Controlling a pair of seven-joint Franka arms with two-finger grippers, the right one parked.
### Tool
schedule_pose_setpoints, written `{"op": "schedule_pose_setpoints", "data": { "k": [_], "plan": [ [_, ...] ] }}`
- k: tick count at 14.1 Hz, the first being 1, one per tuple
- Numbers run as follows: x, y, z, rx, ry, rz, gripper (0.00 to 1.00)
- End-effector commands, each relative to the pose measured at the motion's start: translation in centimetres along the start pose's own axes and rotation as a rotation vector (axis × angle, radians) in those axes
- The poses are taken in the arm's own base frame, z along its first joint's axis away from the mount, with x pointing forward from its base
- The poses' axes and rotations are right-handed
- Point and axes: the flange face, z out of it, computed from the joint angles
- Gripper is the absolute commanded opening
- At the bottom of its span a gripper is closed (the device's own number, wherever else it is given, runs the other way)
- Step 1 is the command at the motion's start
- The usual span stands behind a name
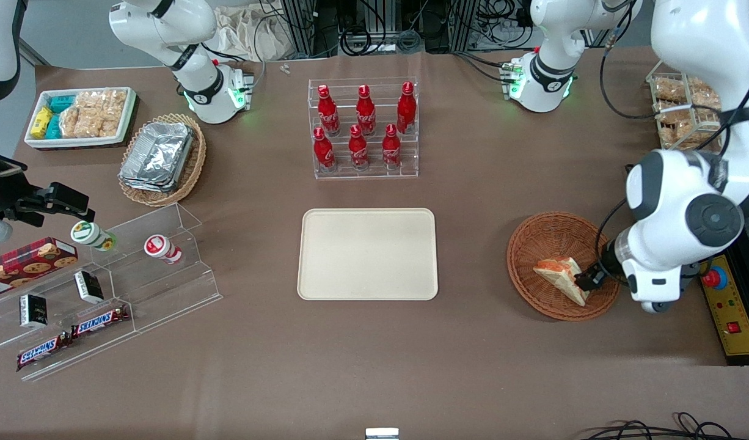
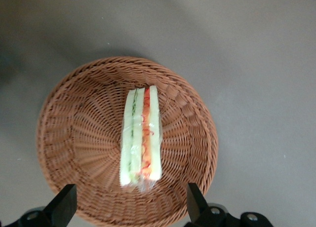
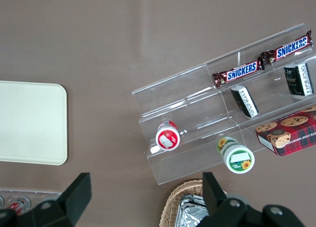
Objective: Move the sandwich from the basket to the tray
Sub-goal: 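Move the left gripper down over the wrapped sandwich in the wicker basket, then close the left gripper on the wrapped sandwich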
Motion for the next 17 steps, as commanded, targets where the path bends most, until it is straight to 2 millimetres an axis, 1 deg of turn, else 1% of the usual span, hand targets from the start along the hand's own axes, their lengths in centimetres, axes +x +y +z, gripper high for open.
{"op": "schedule_pose_setpoints", "data": {
  "k": [1, 3, 5, 8, 10, 12, 15, 16, 17],
  "plan": [
    [0.7, 0.8, 2.7, 0.006, 0.015, -0.041, 1.00],
    [0.8, 1.0, 3.7, 0.006, 0.013, -0.049, 1.00],
    [0.7, 1.4, 5.8, 0.008, 0.010, -0.048, 1.00],
    [0.7, 1.2, 6.4, 0.017, 0.004, -0.048, 1.00],
    [0.5, 0.9, 7.1, 0.026, -0.003, -0.048, 1.00],
    [0.1, 1.0, 8.7, 0.045, -0.019, -0.042, 1.00],
    [-0.2, 1.2, 10.0, 0.054, -0.032, -0.041, 1.00],
    [-0.2, 1.4, 10.8, 0.054, -0.032, -0.037, 1.00],
    [-0.4, 1.9, 10.9, 0.039, -0.022, -0.031, 0.99]
  ]
}}
